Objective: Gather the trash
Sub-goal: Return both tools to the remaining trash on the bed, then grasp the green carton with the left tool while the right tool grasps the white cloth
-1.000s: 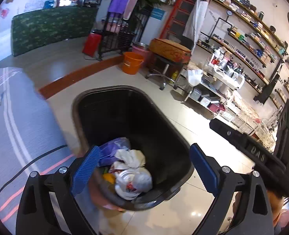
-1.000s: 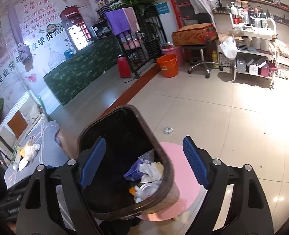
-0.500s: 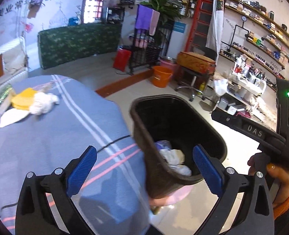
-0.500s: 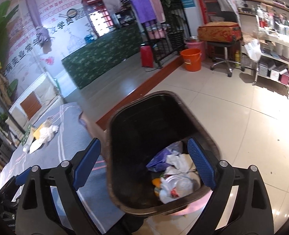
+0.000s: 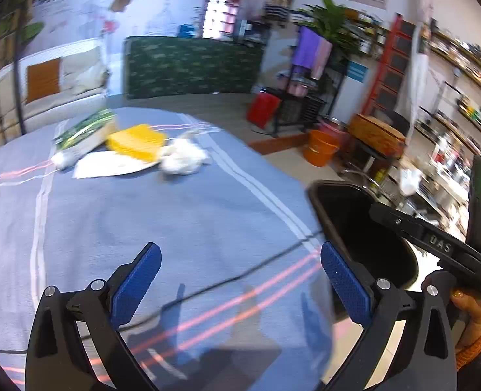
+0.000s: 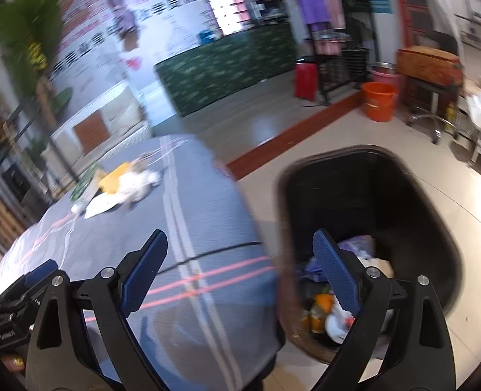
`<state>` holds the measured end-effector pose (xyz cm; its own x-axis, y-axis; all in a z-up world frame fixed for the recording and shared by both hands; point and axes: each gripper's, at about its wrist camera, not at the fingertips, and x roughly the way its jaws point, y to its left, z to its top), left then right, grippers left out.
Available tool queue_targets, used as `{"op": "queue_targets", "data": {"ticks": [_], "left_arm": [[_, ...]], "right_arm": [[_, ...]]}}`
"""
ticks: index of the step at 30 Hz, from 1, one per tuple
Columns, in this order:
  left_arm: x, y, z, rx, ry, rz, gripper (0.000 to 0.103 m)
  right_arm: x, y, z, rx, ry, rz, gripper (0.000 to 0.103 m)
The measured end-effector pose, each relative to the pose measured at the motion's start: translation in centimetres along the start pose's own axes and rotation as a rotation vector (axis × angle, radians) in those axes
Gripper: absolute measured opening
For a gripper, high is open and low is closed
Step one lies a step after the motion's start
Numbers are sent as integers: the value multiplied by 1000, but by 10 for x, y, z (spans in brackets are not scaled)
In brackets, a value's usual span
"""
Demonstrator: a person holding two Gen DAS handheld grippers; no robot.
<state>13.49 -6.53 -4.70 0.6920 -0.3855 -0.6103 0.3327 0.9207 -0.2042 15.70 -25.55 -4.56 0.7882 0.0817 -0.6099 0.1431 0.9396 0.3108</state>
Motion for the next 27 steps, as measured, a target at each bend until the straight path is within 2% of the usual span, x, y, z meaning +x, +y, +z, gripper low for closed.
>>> {"op": "queue_targets", "data": {"ticks": [8, 14, 16, 23, 27], "left_arm": [[-12, 62, -5, -87, 12, 105, 97], [-7, 104, 11, -146, 15, 145, 97], [-2, 114, 24, -130, 16, 173, 97], [27, 159, 72, -73, 34, 275, 97], [50, 177, 95, 0, 73, 291, 97]], "right_arm": [[39, 74, 4, -175, 78, 112, 90], [74, 119, 12, -292, 140, 157, 90], [86, 130, 19, -314, 170, 184, 90], [128, 150, 40, -331, 218, 182, 90], [155, 162, 54, -359, 234, 162, 90]]}}
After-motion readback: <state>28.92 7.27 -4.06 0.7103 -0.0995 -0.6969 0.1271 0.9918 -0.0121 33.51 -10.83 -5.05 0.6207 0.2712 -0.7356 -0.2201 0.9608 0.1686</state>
